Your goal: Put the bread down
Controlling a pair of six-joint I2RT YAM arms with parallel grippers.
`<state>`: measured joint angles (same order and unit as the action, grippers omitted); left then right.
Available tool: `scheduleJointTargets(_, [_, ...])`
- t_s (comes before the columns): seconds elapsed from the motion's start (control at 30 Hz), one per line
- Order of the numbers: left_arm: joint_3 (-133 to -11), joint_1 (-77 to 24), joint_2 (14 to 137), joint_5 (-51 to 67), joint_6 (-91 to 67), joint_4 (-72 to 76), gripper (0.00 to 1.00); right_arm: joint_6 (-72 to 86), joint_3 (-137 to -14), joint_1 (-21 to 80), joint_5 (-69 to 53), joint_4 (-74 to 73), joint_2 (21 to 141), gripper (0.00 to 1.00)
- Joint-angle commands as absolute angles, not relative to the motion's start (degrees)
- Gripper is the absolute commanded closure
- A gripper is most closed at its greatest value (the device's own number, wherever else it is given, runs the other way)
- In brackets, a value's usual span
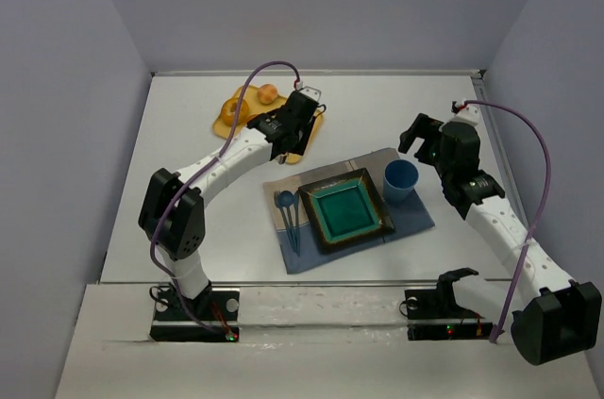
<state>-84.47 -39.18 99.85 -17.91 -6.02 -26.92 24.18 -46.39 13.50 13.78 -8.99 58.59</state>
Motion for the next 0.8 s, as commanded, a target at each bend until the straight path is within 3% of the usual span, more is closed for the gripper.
scheduleJointTargets(0.0, [-87.19,-39.38,98.00,-17.58,-4.66,-26.63,0.49,23.91,-48.16,13.27,14.85,-8.17,58.54,0.00])
scheduleJointTargets(0.6, [-86.75,-39.46,103.53,-18.11,-4.48,-26.54,0.48,23.82,-48.08,13.27,15.29,-8.26,58.54,0.00])
scheduleJointTargets(0.67, [-86.75,-39.46,103.88,-18.19,-4.48,-26.37,0.50,23.82,-48.16,13.27,15.29,-8.35,58.62,0.00])
scheduleJointTargets(0.77, [-87.27,-39.46,104.33,-18.19,-4.92,-26.54,0.61,23.91,-48.16,13.27,15.47,-8.44,58.54,0.00])
